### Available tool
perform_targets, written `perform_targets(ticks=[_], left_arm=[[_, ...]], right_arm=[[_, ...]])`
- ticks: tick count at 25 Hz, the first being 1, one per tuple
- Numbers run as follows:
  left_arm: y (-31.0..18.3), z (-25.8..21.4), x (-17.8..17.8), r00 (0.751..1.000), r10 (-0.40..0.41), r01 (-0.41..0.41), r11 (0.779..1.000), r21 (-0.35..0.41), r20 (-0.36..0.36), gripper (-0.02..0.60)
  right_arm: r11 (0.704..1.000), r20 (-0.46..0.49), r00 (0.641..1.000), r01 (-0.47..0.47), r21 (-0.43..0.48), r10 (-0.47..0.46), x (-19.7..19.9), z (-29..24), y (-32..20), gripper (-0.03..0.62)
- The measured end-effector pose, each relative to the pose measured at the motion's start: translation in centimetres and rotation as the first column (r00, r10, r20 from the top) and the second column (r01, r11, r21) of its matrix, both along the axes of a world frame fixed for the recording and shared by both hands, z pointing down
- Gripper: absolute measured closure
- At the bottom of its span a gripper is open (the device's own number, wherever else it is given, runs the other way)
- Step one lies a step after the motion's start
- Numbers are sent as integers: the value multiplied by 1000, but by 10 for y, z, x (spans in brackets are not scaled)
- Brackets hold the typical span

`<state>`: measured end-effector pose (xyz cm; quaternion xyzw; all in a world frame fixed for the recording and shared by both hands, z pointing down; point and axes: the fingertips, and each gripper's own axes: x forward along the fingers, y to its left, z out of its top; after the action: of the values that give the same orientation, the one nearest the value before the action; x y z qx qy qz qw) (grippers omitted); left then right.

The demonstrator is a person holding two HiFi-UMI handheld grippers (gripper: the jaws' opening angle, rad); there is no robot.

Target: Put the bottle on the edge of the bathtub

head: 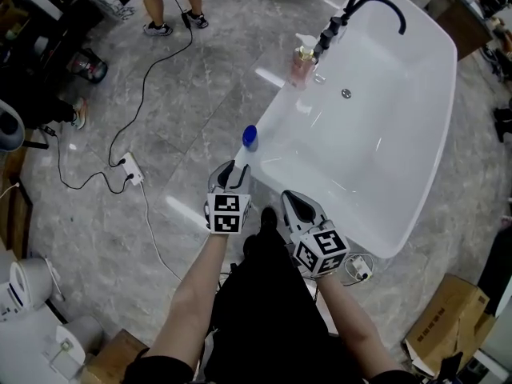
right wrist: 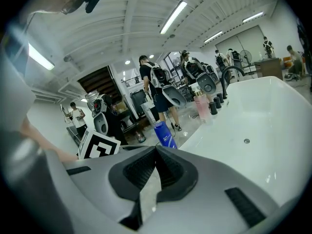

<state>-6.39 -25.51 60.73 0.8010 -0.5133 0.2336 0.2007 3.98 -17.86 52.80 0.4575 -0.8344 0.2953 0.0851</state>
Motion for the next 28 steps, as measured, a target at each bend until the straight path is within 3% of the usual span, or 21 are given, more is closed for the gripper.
perform_targets(ticks=[13,28], left_arm=[[55,-42,-38,998,-31,33,999,42,-53,550],[116,-96,-64,994,-18,31,993,117,-109,575]], right_arm=[[998,-13,1000,-11,60,12,-22,-21,35,592],[991,-31,999,-18,132,22,-40,-44,68,592]])
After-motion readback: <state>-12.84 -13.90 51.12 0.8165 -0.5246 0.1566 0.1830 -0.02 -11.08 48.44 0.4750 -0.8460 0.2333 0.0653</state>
